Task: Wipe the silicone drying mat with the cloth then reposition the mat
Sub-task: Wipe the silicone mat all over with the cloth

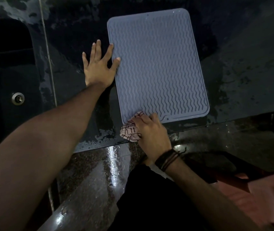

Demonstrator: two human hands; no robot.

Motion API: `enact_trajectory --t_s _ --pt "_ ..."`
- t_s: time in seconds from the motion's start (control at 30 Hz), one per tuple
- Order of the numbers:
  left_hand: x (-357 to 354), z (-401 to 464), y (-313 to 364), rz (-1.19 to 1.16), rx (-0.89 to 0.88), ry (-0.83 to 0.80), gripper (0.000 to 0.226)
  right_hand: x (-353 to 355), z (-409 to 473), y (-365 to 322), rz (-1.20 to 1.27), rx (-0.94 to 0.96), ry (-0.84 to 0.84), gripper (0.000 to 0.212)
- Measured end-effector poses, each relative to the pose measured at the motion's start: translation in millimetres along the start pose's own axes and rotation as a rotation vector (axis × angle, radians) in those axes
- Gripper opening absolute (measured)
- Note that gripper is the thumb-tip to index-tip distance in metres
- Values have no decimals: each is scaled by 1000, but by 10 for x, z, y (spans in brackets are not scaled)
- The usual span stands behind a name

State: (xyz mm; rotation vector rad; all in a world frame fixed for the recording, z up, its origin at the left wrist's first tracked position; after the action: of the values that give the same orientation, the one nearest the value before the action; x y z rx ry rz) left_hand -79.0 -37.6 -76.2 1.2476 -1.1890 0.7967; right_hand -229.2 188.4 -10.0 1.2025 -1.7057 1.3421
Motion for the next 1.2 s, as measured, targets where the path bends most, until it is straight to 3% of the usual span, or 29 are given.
enact_trajectory --t_s 0.1,0.17,0.33,0.8,1.0,1.2 --pt "13 -4 -4 -10 -6 0 74 216 198 95 69 -61 113 46" --pt "22 -12 14 -16 -11 -8 82 334 500 159 74 -101 186 54" --pt "17 -7 28 19 -43 -11 79 253 1056 182 -83 -86 110 54" --pt "-16 -95 213 -12 88 -20 66 233 -14 499 -44 -94 85 47" --pt "-20 -58 193 -15 93 -6 72 646 832 317 102 -109 345 41" --pt "-55 -41 171 -4 119 2 76 392 1368 357 -77 -103 153 51"
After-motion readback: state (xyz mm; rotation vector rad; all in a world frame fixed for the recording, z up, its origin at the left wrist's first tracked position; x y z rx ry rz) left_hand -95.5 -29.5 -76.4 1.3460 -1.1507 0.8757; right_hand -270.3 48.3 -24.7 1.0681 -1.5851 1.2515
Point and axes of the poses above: each hand's wrist, its own z-axis towards the middle knuckle, its own x-axis out of the back of the hand, y = z × x, the point moved 6 cm from there along z, towards the middle knuckle, and after that the axes turned 7 degrees about -x, right-handed, at the moved point
